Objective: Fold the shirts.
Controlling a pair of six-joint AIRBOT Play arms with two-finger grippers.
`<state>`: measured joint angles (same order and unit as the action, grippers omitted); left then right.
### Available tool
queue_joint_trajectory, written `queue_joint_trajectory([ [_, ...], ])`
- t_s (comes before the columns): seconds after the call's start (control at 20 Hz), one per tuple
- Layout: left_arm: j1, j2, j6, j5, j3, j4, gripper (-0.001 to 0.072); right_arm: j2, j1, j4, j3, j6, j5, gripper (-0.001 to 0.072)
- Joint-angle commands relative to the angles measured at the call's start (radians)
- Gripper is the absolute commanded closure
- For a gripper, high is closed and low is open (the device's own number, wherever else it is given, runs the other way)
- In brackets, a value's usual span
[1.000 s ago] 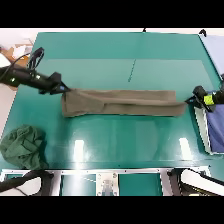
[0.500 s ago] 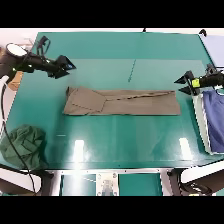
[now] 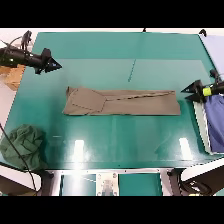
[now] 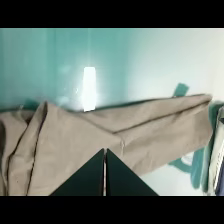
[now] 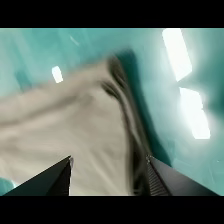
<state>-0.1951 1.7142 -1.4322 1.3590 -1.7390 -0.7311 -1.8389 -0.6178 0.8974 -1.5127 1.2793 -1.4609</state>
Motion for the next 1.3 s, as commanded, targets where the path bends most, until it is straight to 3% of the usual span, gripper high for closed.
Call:
queue_joint_trajectory([
  [0.0, 0.020, 0.000, 0.000, 0.024, -0.006, 0.005, 0.0685, -0.035, -0.006, 0.000, 0.090, -0.138, 0.057, 0.0179],
  [0.25, 0.114, 0.000, 0.028, -0.037, -0.006, 0.002, 0.0684, -0.105, 0.026, -0.025, 0.063, -0.189, 0.070, 0.0179],
  [0.3, 0.137, 0.001, 0.028, -0.048, -0.006, 0.002, 0.0684, -0.111, 0.035, -0.026, 0.055, -0.192, 0.077, 0.0206],
  [0.45, 0.216, 0.002, 0.065, -0.079, -0.006, 0.002, 0.0684, -0.116, 0.066, -0.026, 0.042, -0.219, 0.081, 0.0459],
  [0.55, 0.273, 0.002, 0.090, -0.115, -0.005, -0.005, 0.0684, -0.117, 0.090, -0.026, 0.042, -0.221, 0.080, 0.0527],
  [0.6, 0.300, 0.003, 0.092, -0.134, -0.005, -0.014, 0.0684, -0.117, 0.101, -0.026, 0.042, -0.227, 0.074, 0.0671],
  [0.65, 0.329, 0.013, 0.100, -0.149, -0.006, -0.017, 0.0684, -0.117, 0.112, -0.026, 0.033, -0.225, 0.060, 0.0694],
  [1.1, 0.685, 0.318, 0.150, -0.260, -0.068, -0.015, 0.0684, 0.098, 0.150, -0.086, -0.176, -0.099, -0.169, 0.0694],
  [1.25, 0.770, 0.450, 0.091, -0.266, -0.198, -0.017, 0.0685, 0.207, 0.207, -0.094, -0.177, -0.089, -0.194, 0.0694],
])
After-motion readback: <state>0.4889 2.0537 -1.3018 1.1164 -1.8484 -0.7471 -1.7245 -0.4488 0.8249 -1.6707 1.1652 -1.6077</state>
